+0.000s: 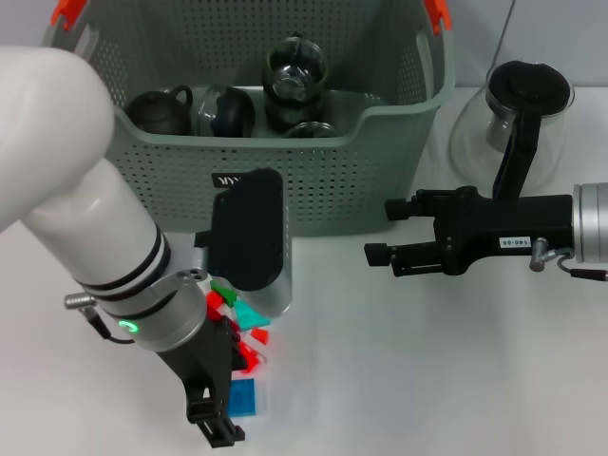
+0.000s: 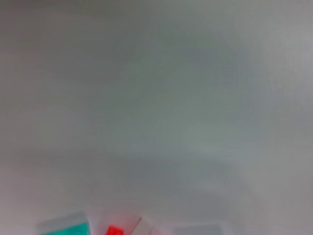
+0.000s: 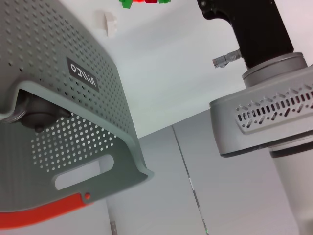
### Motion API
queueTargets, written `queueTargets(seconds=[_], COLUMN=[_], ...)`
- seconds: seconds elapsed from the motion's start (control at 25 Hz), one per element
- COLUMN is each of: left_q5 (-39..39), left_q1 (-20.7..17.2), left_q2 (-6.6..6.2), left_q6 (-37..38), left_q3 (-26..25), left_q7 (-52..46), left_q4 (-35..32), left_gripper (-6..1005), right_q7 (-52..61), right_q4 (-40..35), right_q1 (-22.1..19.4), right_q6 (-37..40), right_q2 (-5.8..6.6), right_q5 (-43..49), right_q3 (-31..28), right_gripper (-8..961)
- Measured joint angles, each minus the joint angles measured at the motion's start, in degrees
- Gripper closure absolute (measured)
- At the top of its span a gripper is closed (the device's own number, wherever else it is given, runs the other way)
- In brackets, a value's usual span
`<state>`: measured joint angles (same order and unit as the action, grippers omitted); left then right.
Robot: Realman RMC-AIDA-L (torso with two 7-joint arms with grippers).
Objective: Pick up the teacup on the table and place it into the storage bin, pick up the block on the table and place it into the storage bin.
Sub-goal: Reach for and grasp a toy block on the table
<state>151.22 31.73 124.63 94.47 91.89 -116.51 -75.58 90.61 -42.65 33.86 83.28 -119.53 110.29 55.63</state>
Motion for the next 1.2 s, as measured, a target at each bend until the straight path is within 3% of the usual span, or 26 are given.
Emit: queueTargets(seconds=[0.52,1.2], left_q5=[0.25,2.81], left_q1=[-0.16,-0.39], left_q2=[-0.16,-0.1], left_q6=[2.01,0.19], left_q3=[1.04,1.95], left_q7=[0.31,1.87], left_q4=[-2.66,-0.4], left_gripper=[167,169], right_q7=[0.0,0.0], right_q4=[-0.14,-0.17], right_q1=[-0.24,0.27], right_q6=[0.05,-0.36], right_q2=[0.0,0.0], right_q5=[0.0,-0.07], right_q3=[-0.83,-0.96], right_gripper=[102,102])
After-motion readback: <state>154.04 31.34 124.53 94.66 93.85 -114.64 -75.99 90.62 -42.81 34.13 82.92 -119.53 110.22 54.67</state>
